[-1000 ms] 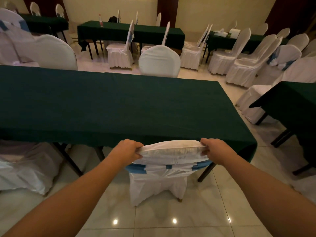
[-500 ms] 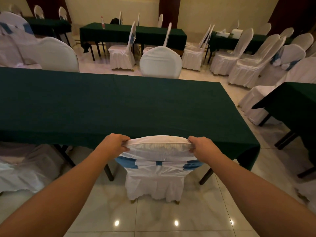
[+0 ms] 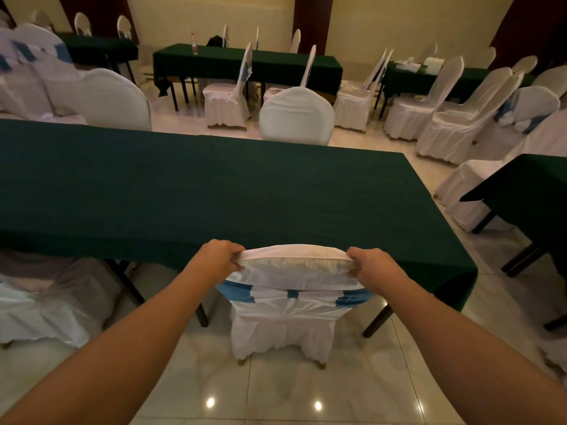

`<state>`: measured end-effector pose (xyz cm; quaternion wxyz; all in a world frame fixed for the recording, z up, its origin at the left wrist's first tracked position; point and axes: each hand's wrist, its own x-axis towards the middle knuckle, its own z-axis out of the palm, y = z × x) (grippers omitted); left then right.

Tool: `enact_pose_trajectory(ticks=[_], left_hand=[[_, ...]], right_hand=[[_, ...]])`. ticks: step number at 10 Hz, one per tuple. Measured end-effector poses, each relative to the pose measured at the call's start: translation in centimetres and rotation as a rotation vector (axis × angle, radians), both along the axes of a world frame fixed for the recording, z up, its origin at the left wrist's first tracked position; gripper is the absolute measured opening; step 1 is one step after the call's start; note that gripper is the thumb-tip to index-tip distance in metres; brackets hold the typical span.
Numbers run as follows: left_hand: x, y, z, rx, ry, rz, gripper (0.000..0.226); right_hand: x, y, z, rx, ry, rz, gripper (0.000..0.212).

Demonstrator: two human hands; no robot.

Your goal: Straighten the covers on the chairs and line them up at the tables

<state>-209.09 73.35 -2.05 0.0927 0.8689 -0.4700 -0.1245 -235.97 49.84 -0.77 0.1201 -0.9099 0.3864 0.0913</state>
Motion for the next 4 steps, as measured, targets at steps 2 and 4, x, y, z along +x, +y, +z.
enact_pose_trajectory(ticks=[2,4], left_hand=[[-0.1,0.1,-0.1,-0.015,0.058,0.012,0.028],[-1.3,0.2,1.1,0.043,0.165,-0.014,0.054]], right_hand=[[-0.2,0.1,0.5,0.020,0.023,0.010,0.025],[-1.7,-0.3,1.0,0.095,0.012,0.013,0.045]])
